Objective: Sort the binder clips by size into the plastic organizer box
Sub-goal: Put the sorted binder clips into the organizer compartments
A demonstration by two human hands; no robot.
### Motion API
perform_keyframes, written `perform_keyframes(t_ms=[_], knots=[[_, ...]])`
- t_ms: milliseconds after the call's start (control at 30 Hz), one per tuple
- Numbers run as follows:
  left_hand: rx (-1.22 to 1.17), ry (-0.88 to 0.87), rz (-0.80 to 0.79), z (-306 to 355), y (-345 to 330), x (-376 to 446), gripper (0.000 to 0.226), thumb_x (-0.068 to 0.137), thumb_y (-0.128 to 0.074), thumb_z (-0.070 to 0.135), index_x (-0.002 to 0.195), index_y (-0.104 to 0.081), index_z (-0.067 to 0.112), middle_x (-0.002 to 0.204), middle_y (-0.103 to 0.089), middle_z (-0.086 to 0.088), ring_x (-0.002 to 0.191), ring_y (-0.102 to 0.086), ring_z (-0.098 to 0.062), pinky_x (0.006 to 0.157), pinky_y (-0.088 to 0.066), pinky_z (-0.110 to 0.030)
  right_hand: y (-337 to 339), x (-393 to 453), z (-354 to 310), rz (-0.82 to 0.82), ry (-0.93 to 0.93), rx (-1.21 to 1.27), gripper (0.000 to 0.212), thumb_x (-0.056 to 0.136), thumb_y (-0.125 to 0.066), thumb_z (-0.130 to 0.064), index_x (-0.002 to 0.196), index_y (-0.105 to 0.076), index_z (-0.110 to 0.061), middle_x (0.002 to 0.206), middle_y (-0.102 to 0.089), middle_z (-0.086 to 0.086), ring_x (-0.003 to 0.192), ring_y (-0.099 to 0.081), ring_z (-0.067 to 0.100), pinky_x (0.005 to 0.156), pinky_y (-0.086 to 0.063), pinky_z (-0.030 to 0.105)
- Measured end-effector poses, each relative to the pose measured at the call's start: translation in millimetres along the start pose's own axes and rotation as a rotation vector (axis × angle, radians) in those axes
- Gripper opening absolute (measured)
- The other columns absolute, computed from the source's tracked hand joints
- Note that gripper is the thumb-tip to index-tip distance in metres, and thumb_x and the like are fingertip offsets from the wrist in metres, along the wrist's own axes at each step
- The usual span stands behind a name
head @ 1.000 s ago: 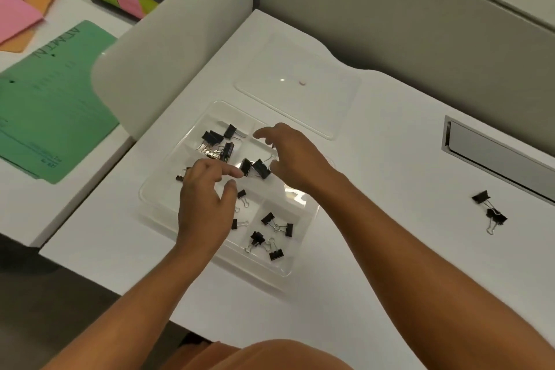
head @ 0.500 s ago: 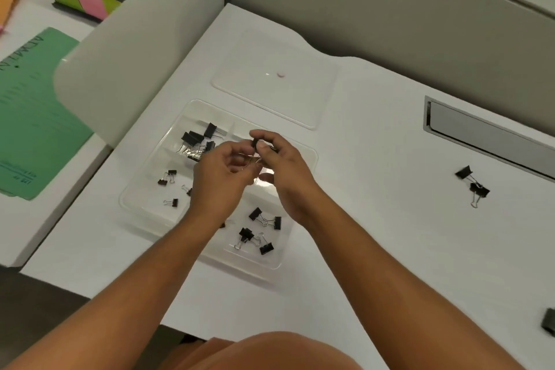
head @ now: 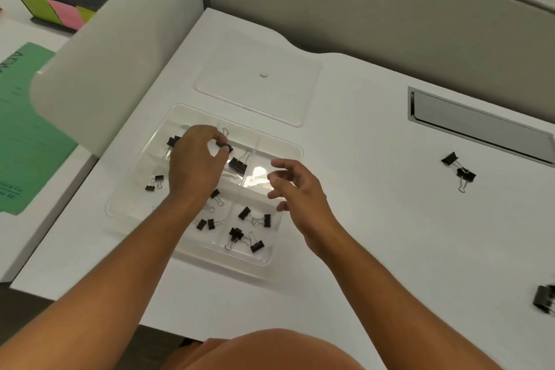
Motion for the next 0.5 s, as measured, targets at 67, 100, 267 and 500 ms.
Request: perform_keyframes(t_ms=[67, 100, 267, 500], knots=[[-0.038, -0.031, 0.017, 11, 2, -12, 0.014, 0.09, -0.073, 0.012, 0.096, -0.071, 0.024, 0.112, -0.063, 0.009, 0.096, -0.058, -0.007, 0.075, -0.035, -0.002, 15, -7, 5, 0.05, 0.014, 0.005, 0.023, 0.102, -0.062, -0.02, 0.121, -0.068, -0.032, 0.111, -0.071, -0.003, 0.085, -0.071, 0.008, 0.074, -0.055, 0.027], [-0.053, -0.053, 0.0, 18, -1, -21, 0.014, 0.091, -0.073, 0.012, 0.095, -0.071, 0.025, 0.112, -0.063, 0.009, 0.089, -0.058, -0.007, 0.074, -0.037, -0.002, 22, -10, 7, 0.08, 0.02, 0.003, 0.022, 0.102, -0.062, -0.018, 0.119, -0.068, -0.031, 0.11, -0.071, -0.003, 0.085, -0.071, 0.008, 0.073, -0.055, 0.027], [-0.15, -0.249, -0.169, 69, -40, -72, 0.015, 0.093, -0.07, 0.015, 0.098, -0.069, 0.029, 0.104, -0.061, 0.015, 0.08, -0.063, -0.005, 0.071, -0.049, -0.02, 59, -17, 13, 0.191, 0.023, 0.024, 0.02, 0.102, -0.061, -0.017, 0.115, -0.07, -0.029, 0.106, -0.073, -0.005, 0.091, -0.073, 0.014, 0.074, -0.056, 0.029], [-0.191, -0.405, -0.388, 137, -118, -125, 0.016, 0.095, -0.065, 0.017, 0.107, -0.07, 0.026, 0.108, -0.063, 0.015, 0.097, -0.062, -0.006, 0.081, -0.056, -0.033, 137, -40, 36, 0.354, 0.03, 0.113, 0.02, 0.099, -0.062, -0.012, 0.111, -0.072, -0.026, 0.099, -0.073, -0.009, 0.085, -0.072, 0.011, 0.072, -0.054, 0.027]])
Point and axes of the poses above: each hand's wrist, its own x-axis towards the middle knuckle, its own y-axis out of the back of the hand, z = x × y, the point moved 6 cm from there along x, towards the middle knuckle
